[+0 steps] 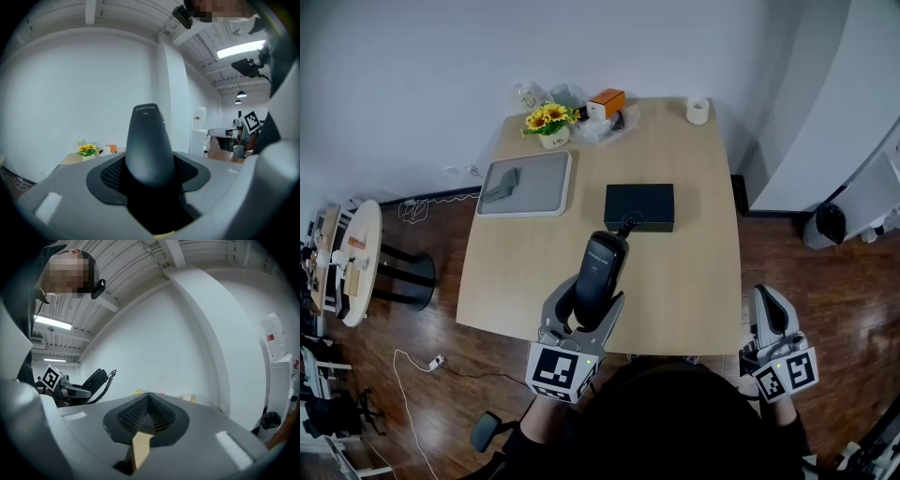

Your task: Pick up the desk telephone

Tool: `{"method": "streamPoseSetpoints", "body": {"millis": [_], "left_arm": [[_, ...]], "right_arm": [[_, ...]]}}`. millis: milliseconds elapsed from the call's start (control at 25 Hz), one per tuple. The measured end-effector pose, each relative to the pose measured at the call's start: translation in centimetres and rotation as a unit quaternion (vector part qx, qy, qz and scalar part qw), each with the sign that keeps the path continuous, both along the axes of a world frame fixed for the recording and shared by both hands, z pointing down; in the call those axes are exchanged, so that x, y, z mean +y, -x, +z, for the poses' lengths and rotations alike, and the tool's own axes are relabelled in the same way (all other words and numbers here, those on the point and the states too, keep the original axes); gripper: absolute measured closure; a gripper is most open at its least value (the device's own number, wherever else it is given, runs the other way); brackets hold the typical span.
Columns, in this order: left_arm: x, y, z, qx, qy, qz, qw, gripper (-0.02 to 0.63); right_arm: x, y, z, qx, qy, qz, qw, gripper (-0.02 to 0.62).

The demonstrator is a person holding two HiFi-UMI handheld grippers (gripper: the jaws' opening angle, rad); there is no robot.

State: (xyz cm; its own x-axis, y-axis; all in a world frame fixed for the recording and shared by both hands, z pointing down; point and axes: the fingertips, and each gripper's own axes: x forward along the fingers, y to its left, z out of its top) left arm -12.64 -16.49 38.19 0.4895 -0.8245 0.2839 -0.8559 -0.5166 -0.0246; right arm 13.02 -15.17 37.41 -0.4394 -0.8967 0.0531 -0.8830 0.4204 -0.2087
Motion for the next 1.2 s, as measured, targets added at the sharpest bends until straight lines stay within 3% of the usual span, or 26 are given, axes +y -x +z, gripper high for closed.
{"method": "streamPoseSetpoints", "body": {"millis": [1200], "left_arm": [[-0.17,0.18,0.52,0.005,0.004,0.003,1.0,0.342]], "right_arm": [[0.19,0.85,-0.2,0.021,-0.007,-0.012,1.0,0.595]]}}
